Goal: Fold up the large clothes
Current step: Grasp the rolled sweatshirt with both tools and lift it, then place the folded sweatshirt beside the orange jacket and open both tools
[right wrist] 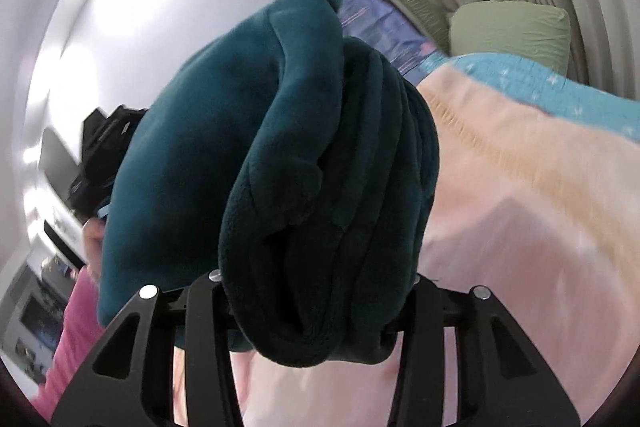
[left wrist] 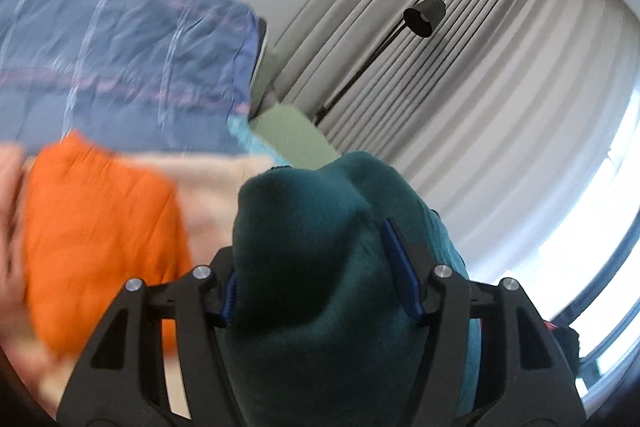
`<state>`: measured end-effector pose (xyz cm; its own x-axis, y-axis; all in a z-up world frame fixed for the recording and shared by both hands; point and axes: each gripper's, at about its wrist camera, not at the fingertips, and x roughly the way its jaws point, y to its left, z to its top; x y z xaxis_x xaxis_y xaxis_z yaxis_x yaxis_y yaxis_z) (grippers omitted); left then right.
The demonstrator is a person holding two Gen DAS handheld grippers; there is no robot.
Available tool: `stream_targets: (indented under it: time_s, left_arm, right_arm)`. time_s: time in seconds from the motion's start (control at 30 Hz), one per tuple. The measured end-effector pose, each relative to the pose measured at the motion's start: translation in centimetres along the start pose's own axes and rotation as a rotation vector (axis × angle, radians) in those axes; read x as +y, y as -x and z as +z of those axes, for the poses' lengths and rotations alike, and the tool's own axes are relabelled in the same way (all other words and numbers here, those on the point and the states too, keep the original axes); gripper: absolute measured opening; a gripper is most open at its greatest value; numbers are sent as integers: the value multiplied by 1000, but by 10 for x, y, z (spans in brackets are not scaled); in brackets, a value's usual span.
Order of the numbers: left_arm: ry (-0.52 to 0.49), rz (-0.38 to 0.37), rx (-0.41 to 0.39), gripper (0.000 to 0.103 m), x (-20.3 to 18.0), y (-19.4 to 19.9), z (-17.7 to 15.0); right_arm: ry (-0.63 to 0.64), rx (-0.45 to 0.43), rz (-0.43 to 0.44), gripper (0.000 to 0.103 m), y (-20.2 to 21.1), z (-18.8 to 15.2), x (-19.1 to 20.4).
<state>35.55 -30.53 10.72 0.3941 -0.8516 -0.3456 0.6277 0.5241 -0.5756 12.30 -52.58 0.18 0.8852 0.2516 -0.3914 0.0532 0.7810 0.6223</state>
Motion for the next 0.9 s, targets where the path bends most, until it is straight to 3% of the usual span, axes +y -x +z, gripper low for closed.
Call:
stream_targets:
  time_s: [0.07, 0.1, 0.13, 0.17, 0.2, 0.23, 0.27, 0.33, 0.4, 0.47, 0.53, 0.63, 0.73, 0.83, 0.9]
  left_arm:
    - [-4, 78, -24, 68, 6, -35, 9]
    - [-11, 190, -24, 71, 15, -61, 12]
    - [-18, 268, -14, 72, 23, -74, 11]
    - [-32, 341, 10, 74, 33, -91, 6]
    - [-43, 342, 41, 76, 41, -103, -2]
    - [-46, 323, 83, 76, 53, -114, -16]
    - [-53, 311, 116, 77, 60, -118, -29]
    - [-141, 338, 202, 81, 72, -128, -62]
    - [-240, 374, 238, 86, 74, -130, -87]
    - [-280, 392, 232, 90, 71, -124, -103]
    - [-268, 399, 206, 93, 69, -105, -112]
    - [-265, 347, 139, 101, 53, -57, -127]
    - [-349, 338, 94, 101, 17, -8, -140]
    - [-427, 397, 58, 101, -26, 43, -161]
    - [-450, 423, 42, 101, -47, 74, -174]
  right_arm:
    - [-38, 0, -16, 46, -42, 26, -36]
    - [-88, 20, -32, 46, -58, 31, -56]
    - [-121, 55, -86, 46, -79, 31, -75]
    - [-106, 131, -234, 45, -111, 24, -96]
    - [-77, 201, -367, 45, -135, 13, -110]
    - [-74, 237, -400, 45, -149, 4, -119]
    - [-104, 215, -384, 45, -148, 6, -123]
    - [-121, 173, -402, 46, -139, 13, -122]
    - [-124, 180, -404, 52, -135, 9, -120]
    - [-114, 169, -437, 83, -125, 6, -115]
    - [-68, 114, -510, 84, -103, 5, -102]
    - [24, 66, -505, 85, -60, -9, -68]
    - [147, 12, -510, 97, -12, -34, -25]
    - [334, -133, -537, 102, 52, -79, 39]
    - [379, -214, -574, 102, 83, -103, 62]
